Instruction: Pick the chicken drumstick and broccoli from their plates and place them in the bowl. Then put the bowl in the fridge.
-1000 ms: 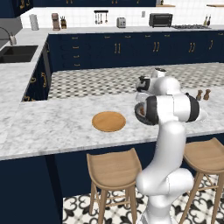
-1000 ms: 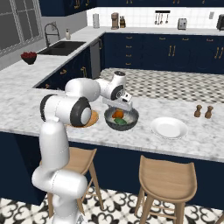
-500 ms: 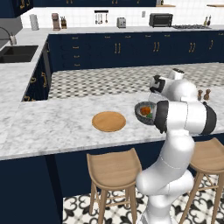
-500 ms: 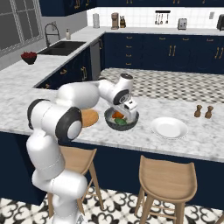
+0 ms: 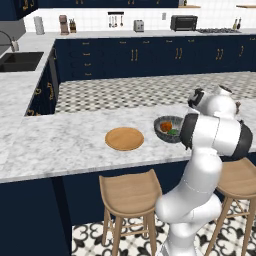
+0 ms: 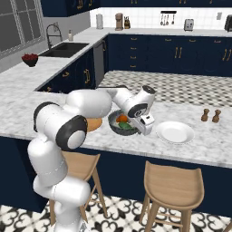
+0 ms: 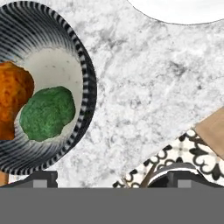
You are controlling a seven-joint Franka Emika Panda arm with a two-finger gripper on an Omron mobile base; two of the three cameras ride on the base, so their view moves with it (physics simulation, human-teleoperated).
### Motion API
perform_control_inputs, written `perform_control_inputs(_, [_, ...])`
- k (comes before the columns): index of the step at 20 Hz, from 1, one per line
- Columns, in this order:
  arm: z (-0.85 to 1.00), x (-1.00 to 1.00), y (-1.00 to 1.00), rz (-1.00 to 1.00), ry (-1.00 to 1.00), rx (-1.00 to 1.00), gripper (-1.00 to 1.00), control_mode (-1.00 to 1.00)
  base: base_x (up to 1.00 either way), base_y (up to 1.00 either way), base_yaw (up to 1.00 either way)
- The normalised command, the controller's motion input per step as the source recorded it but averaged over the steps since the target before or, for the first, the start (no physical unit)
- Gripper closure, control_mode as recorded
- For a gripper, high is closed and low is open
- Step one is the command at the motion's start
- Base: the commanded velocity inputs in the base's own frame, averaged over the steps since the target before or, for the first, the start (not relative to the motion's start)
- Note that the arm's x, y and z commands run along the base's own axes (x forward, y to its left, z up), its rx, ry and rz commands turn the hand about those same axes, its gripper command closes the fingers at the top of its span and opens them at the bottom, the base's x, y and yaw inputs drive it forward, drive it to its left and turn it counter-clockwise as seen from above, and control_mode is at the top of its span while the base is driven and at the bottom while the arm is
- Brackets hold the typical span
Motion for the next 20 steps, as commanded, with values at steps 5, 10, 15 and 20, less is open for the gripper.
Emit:
perform_control_inputs(5, [-0.37,0.42,-0.09,0.0,0.12,0.0,-1.0,-1.0,0.0,0.0,0.0])
perform_control_inputs(10, [-0.17,0.46,0.0,0.0,0.04,0.0,-1.0,-1.0,0.0,0.0,0.0])
perform_control_inputs(15, [-0.34,0.36,0.0,0.0,0.04,0.0,-1.0,-1.0,0.0,0.0,0.0])
perform_control_inputs(20, [-0.36,0.38,0.0,0.0,0.04,0.0,-1.0,-1.0,0.0,0.0,0.0])
